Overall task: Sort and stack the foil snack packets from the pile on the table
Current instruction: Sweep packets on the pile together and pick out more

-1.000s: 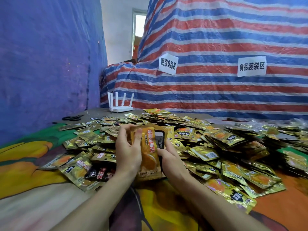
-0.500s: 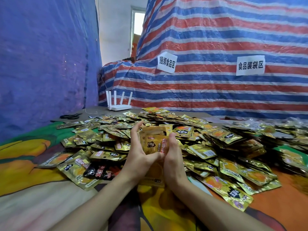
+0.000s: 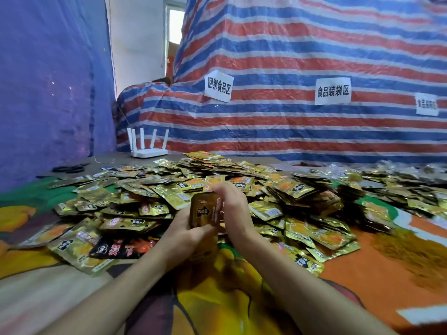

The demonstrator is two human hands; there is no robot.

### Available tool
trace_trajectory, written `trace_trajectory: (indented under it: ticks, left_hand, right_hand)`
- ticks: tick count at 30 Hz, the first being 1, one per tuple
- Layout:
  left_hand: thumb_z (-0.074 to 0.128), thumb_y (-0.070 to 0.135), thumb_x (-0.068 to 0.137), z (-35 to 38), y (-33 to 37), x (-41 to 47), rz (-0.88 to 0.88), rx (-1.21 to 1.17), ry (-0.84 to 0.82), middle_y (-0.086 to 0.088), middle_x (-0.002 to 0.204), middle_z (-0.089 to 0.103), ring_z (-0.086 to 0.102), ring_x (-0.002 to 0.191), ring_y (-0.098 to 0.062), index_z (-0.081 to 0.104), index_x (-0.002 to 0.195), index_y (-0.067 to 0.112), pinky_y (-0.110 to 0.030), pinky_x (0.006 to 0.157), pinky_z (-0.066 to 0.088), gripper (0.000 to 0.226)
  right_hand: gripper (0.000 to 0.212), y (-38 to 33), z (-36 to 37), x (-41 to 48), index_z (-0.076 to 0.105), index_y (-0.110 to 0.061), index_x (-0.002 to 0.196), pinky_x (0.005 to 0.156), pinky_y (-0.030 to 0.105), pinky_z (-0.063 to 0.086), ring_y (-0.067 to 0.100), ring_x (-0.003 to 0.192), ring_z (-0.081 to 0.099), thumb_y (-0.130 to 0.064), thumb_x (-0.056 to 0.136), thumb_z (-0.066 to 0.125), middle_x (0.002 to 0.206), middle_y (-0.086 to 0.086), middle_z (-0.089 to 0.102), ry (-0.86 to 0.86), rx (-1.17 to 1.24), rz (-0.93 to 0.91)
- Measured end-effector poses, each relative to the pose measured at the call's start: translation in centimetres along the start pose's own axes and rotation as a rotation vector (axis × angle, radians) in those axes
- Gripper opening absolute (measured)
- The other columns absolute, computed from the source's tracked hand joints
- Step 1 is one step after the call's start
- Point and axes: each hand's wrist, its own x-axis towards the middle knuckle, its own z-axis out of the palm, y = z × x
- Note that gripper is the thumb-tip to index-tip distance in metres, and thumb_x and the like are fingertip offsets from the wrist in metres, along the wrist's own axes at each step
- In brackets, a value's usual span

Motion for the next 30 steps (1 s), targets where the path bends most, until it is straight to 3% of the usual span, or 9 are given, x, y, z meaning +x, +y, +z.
trace_trajectory:
  ticks: [5,8,11,15,17,20,23,25,30]
  left_hand:
    - [0.077,0.016,0.085,0.1,0.2,-0.6,0.039,0.112,-0.025,-0.015,0.092,0.071,0.071,0.081,-0.028,0.06,0.112,0.003,-0.039,0.068,0.06,0.034]
    - [0.076,0.028,0.08,0.8,0.3,-1.0,0.108,0.224,-0.068,-0.022,0.098,0.067,0.068,0.088,-0.033,0.054,0.116,0.008,-0.04,0.075,0.059,0.047]
    - [0.077,0.036,0.08,1.0,0.4,-0.9,0.131,0.311,-0.096,-0.019,0.1,0.066,0.066,0.091,-0.033,0.05,0.114,0.016,-0.051,0.081,0.054,0.047]
    - [0.078,0.024,0.081,0.5,0.3,-0.5,0.114,0.262,-0.058,-0.011,0.097,0.07,0.069,0.088,-0.022,0.053,0.111,0.023,-0.028,0.074,0.058,0.039]
    - [0.074,0.005,0.084,0.3,0.2,-0.2,0.111,0.223,-0.026,-0.017,0.095,0.069,0.069,0.087,-0.028,0.053,0.11,0.014,-0.029,0.073,0.057,0.035]
    - [0.072,-0.003,0.085,0.1,0.2,-0.1,0.11,0.24,-0.021,-0.021,0.095,0.068,0.068,0.087,-0.031,0.054,0.109,0.012,-0.041,0.078,0.056,0.034]
    - [0.072,-0.002,0.085,0.2,0.2,-0.2,0.111,0.243,-0.02,-0.02,0.095,0.068,0.067,0.085,-0.029,0.054,0.108,0.018,-0.041,0.078,0.055,0.035]
    - [0.076,0.002,0.084,0.1,0.2,-0.2,0.109,0.24,-0.026,-0.019,0.094,0.068,0.068,0.085,-0.03,0.054,0.108,0.017,-0.046,0.08,0.055,0.035]
    - [0.072,0.026,0.071,-0.1,0.2,-0.2,0.097,0.231,-0.034,-0.015,0.089,0.07,0.071,0.082,-0.027,0.056,0.111,0.016,-0.049,0.078,0.057,0.044]
  right_hand:
    - [0.03,-0.3,-5.6,-1.5,0.066,-0.019,0.1,0.071,0.016,0.045,0.005,0.088,0.062,-0.046,0.094,0.054,0.094,-0.01,0.066,0.009,-0.513,-0.033]
    - [0.016,-1.3,-11.6,-2.1,0.069,-0.021,0.101,0.079,0.034,0.054,0.017,0.091,0.065,-0.028,0.091,0.059,0.099,-0.005,0.07,0.137,-0.93,-0.028]
    - [0.024,-3.0,-18.0,-2.6,0.069,-0.021,0.104,0.08,0.037,0.052,0.029,0.097,0.065,-0.015,0.085,0.056,0.103,0.002,0.07,0.215,-1.362,0.147]
    - [0.006,-3.7,-25.0,-3.8,0.054,-0.014,0.083,0.063,0.032,0.046,0.03,0.091,0.064,-0.008,0.083,0.054,0.086,0.005,0.058,0.181,-1.738,0.366]
    - [0.003,-3.3,-27.0,-4.5,0.053,-0.012,0.091,0.057,0.03,0.042,0.028,0.085,0.062,-0.01,0.088,0.053,0.082,0.003,0.054,0.157,-1.833,0.426]
    - [0.028,-2.7,-28.3,-4.8,0.058,-0.012,0.119,0.058,0.031,0.043,0.026,0.074,0.057,-0.012,0.09,0.057,0.072,-0.003,0.048,0.208,-1.841,0.416]
    - [0.01,-2.8,-28.0,-4.5,0.059,-0.012,0.089,0.056,0.03,0.046,0.026,0.071,0.06,-0.003,0.085,0.056,0.071,0.001,0.054,0.249,-1.814,0.339]
    - [0.015,-2.8,-27.8,-4.3,0.055,-0.014,0.076,0.054,0.03,0.044,0.028,0.07,0.061,-0.001,0.084,0.056,0.073,0.004,0.057,0.274,-1.807,0.325]
    - [0.011,-3.3,-27.7,-3.4,0.071,-0.016,0.078,0.052,0.025,0.039,0.022,0.07,0.06,-0.009,0.08,0.062,0.076,0.002,0.066,0.271,-1.78,0.355]
